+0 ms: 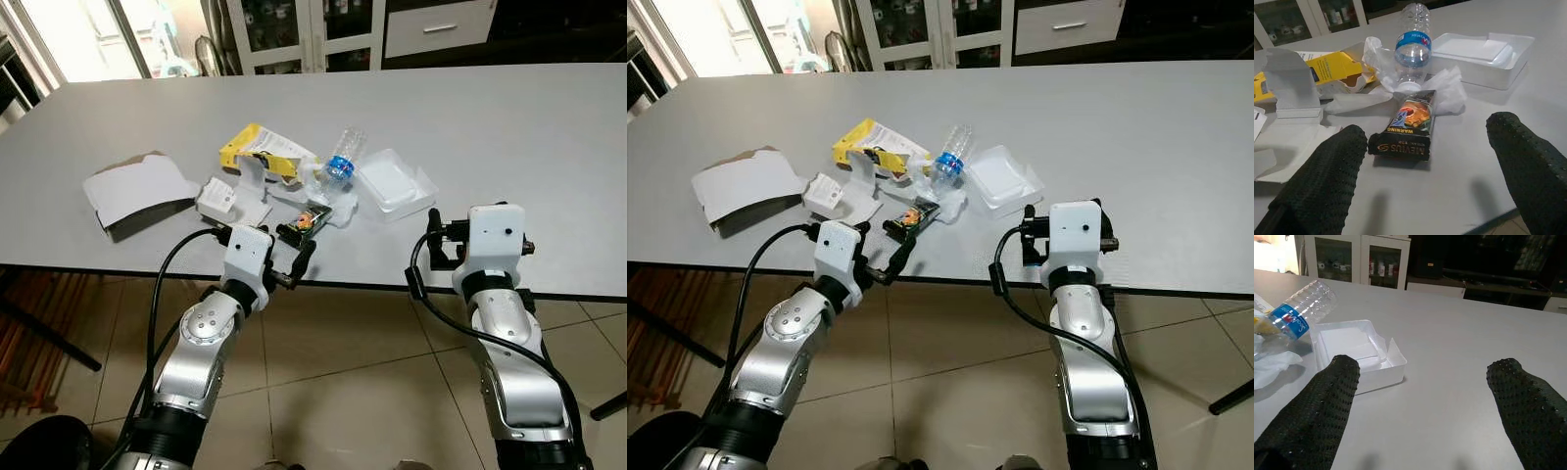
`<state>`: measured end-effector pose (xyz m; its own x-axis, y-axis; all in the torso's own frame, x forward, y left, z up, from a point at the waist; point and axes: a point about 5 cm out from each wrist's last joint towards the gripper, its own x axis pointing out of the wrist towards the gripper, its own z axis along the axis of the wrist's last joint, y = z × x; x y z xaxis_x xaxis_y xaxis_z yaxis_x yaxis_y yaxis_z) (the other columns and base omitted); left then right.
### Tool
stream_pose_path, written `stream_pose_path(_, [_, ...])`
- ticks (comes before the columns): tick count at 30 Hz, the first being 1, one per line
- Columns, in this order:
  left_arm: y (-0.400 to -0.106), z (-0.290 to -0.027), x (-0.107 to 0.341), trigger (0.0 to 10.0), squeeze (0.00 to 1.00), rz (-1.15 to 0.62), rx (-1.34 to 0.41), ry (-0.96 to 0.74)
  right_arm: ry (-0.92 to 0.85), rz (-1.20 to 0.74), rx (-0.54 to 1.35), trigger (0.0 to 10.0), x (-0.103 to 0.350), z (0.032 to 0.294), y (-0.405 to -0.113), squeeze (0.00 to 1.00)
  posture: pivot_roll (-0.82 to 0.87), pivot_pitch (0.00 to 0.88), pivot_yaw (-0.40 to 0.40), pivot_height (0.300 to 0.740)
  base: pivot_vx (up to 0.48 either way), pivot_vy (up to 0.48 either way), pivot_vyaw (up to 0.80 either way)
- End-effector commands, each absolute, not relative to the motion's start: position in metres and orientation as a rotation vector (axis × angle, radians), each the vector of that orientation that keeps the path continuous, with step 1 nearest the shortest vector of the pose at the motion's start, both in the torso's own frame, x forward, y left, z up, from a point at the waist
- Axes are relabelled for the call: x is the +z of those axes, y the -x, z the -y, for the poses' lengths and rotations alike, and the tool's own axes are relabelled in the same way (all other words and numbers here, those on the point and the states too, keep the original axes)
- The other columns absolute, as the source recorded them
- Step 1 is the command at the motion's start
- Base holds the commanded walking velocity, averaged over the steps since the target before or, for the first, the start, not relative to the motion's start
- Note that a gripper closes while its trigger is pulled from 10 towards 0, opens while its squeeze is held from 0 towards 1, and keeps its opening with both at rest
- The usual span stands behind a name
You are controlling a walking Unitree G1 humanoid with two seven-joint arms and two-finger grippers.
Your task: Picking trash to rubbish bin
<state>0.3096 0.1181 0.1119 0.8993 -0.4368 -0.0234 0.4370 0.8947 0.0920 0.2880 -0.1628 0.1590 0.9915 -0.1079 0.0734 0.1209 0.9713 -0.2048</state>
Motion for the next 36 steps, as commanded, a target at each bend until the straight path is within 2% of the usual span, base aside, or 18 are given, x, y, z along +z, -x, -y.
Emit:
stream_pose_path(1, [-0.308, -0.123, 0.115, 10.0, 0.0, 0.006, -0.45, -0.104, 0.193, 0.053, -0.108, 10.0, 0.157, 0.161, -0.29, 0.0, -0.09, 0.108, 0.128, 0.74, 0.409, 0.0, 0.0])
stream_pose_path(19, [-0.308, -0.122, 0.118, 10.0, 0.0, 0.013, -0.447, -0.106, 0.2, 0.054, -0.105, 10.0, 0.156, 0.162, -0.291, 0.0, -0.09, 0.11, 0.123, 0.74, 0.42, 0.0, 0.0])
stream_pose_path(36, [-0.304, -0.121, 0.118, 10.0, 0.0, 0.012, -0.459, -0.083, 0.198, -0.004, -0.053, 10.0, 0.146, 0.156, -0.291, 0.0, -0.09, 0.125, 0.121, 0.74, 0.0, 0.0, 0.0])
